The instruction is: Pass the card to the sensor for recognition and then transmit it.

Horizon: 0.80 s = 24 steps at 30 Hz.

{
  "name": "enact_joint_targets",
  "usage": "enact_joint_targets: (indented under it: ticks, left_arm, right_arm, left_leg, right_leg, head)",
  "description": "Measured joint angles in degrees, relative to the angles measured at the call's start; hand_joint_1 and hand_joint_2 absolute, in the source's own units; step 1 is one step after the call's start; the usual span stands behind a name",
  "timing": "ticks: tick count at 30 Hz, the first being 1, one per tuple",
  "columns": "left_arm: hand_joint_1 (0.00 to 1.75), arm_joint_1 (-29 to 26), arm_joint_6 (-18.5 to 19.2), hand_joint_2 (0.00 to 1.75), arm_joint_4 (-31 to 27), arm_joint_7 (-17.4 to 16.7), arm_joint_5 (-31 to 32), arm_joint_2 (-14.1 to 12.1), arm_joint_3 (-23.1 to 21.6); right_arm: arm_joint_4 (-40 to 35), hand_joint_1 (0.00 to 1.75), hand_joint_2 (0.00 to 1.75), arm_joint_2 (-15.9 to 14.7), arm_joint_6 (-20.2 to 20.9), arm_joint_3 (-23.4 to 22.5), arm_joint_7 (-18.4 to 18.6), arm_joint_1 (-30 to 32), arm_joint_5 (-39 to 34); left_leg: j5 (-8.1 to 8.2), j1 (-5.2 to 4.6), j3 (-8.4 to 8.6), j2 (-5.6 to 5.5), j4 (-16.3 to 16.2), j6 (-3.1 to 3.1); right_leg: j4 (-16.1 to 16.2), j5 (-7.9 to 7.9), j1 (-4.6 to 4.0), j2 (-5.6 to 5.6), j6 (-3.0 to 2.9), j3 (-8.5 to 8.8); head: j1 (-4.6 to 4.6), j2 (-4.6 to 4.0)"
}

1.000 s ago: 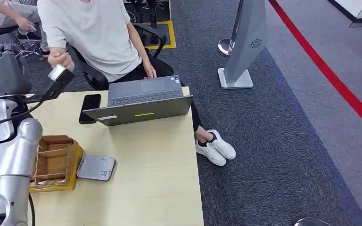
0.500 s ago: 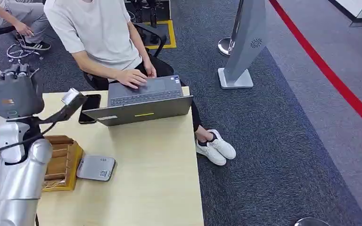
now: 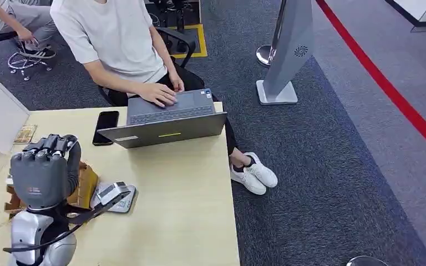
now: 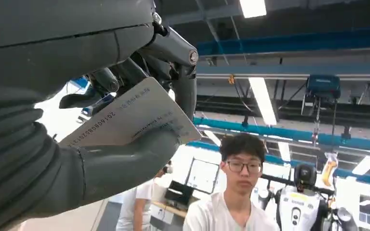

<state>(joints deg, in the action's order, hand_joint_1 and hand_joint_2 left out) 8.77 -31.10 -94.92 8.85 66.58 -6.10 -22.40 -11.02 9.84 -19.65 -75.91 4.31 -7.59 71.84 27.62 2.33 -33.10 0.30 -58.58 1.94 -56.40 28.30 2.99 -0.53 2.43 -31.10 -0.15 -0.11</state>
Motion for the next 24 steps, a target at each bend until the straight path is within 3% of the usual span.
enact_joint_targets:
  ticks: [9,18,24]
  left_arm:
    - [1.75,-0.46,2.73,1.75,1.16,0.26,0.40,0.09,-1.07]
    - [1.75,5.15,3.72,1.75,22.24,-2.14,5.88,5.42,-4.42]
    - [1.75,7.22,4.74,1.75,31.03,-2.23,6.21,8.26,-6.88]
  right_arm:
    - [0.00,0.00,1.75,-0.02,0.04,-0.17,0.00,-0.02,0.22]
    - [0.00,0.00,1.75,0.00,0.83,1.03,0.02,-0.13,2.06]
    - [0.00,0.00,1.75,-0.02,0.79,1.62,0.17,-0.12,2.38]
  left_leg:
    - [0.01,-0.01,0.01,-0.01,-0.01,0.00]
    - [0.00,-0.01,0.00,-0.01,-0.04,-0.01]
    - [0.02,-0.01,-0.01,-0.02,-0.06,-0.01]
  right_leg:
    - [0.01,-0.01,0.00,0.00,-0.01,-0.03]
    - [0.02,-0.04,0.01,-0.01,0.01,0.00]
    - [0.02,-0.03,0.01,0.00,0.01,-0.01]
  head:
    - [0.00,0.00]
    - [0.00,0.00]
    - [0.00,0.00]
